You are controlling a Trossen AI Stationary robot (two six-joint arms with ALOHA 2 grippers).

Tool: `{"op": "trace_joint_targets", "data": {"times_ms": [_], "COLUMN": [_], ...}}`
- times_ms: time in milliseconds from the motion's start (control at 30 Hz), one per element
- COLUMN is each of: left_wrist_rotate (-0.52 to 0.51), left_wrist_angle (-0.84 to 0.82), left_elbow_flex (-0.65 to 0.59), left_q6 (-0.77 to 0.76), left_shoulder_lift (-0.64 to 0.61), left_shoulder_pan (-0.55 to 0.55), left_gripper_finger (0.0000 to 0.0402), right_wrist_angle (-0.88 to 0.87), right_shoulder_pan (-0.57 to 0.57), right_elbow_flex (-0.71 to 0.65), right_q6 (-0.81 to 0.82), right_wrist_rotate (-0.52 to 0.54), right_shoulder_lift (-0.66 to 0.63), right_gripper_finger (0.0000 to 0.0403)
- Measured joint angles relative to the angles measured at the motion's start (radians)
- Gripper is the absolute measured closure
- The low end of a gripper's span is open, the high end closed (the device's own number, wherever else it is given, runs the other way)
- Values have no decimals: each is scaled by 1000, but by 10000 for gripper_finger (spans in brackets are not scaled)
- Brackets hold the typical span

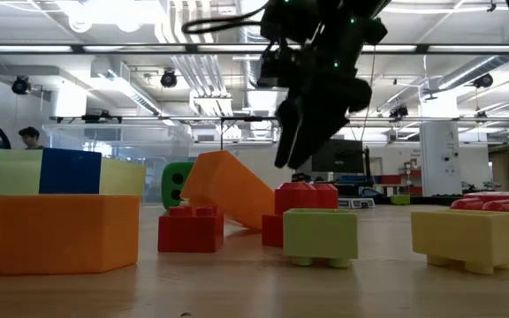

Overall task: Pick & Place Toys
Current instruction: Put the red game piece into the white bin, then put the top red game piece into the white bin

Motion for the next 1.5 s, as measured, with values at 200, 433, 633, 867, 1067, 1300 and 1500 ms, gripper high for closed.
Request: {"op": "trace_joint_targets", "data": {"times_ms": [200,433,633,867,1067,1300,1500], "left_wrist_rotate": [-113,-122,-121,-122,-122,-166,-169], "left_wrist_angle": [0,35,101,102,112,129,131], "left_elbow_flex": [0,0,0,0,0,0,0], "left_q6": [-2,84,166,175,179,209,235], "left_shoulder_lift": [-58,-62,-63,-63,-63,-64,-64], "left_shoulder_pan": [85,194,241,254,254,262,288], "left_gripper_finger": [140,158,158,158,159,159,159], "right_wrist_angle": [6,8,7,8,-1,-30,-27], "right_shoulder_pan": [-6,-27,-27,-28,-27,-27,-28], "right_elbow_flex": [0,0,0,0,-1,0,1], "right_q6": [-29,-46,-60,-71,-37,1,15], "right_wrist_rotate": [1,1,2,2,-13,-112,-106], "right_shoulder_lift": [46,102,121,119,110,-6,-64], "right_gripper_finger": [44,73,167,251,302,373,390]}}
